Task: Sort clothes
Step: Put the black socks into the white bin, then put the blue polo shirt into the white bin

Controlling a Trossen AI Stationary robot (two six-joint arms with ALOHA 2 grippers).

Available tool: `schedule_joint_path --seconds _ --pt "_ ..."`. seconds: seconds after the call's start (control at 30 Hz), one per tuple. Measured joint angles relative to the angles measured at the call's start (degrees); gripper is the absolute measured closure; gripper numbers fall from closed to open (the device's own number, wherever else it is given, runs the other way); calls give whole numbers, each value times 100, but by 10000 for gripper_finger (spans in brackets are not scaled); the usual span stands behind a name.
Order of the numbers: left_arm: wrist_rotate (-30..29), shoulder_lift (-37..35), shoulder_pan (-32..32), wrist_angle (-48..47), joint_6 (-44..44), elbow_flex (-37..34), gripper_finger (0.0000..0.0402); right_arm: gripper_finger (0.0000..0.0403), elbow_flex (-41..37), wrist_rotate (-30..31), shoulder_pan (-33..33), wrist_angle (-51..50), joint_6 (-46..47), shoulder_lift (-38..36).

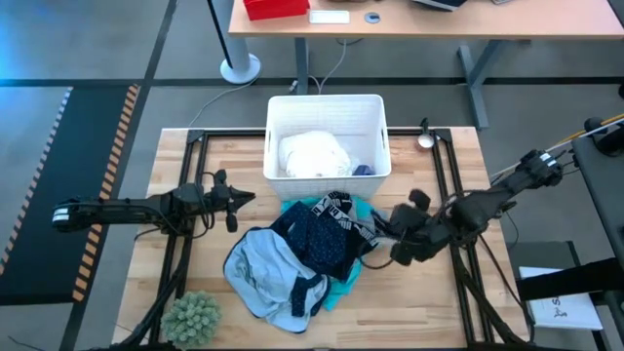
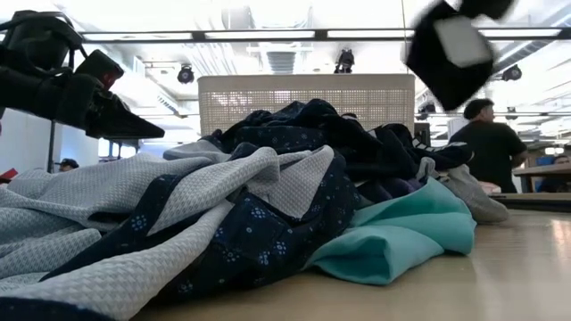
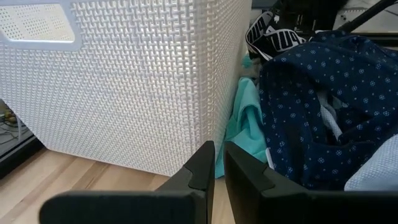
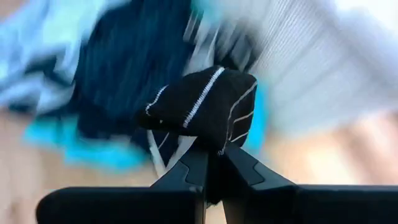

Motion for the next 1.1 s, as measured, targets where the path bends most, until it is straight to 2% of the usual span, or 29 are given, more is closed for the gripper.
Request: schedule_joint_path --seconds 0.1,0.17,0.3,0.37,0.53,0.73,0.83,1.0,1.1 --pt "-1 0 1 2 -13 -1 381 395 413 902 -210 8 -619 -4" --pt "-1 0 0 2 -13 -2 381 395 633 1274 -479 19 -1006 -4" --pt "-1 0 1 4 -13 0 381 399 936 1428 -1287 177 -1879 -4" --pt "-1 0 1 4 -15 0 381 400 1000 1184 -1761 515 -2384 -4" --pt "-1 0 1 17 -61 -1 381 399 1006 -172 -2919 1500 -3589 -4" --pt "-1 0 1 36 -257 -1 381 380 1013 -778 -4067 1712 -3735 207" --pt "47 0 2 63 -381 -1 378 351 1013 -970 -4340 1708 -3812 390" --pt "777 0 -4 547 -640 53 370 277 1013 -920 -4364 1793 -3862 659" --pt "972 2 -4 544 -466 261 362 230 1013 -914 -4361 1832 -3861 702"
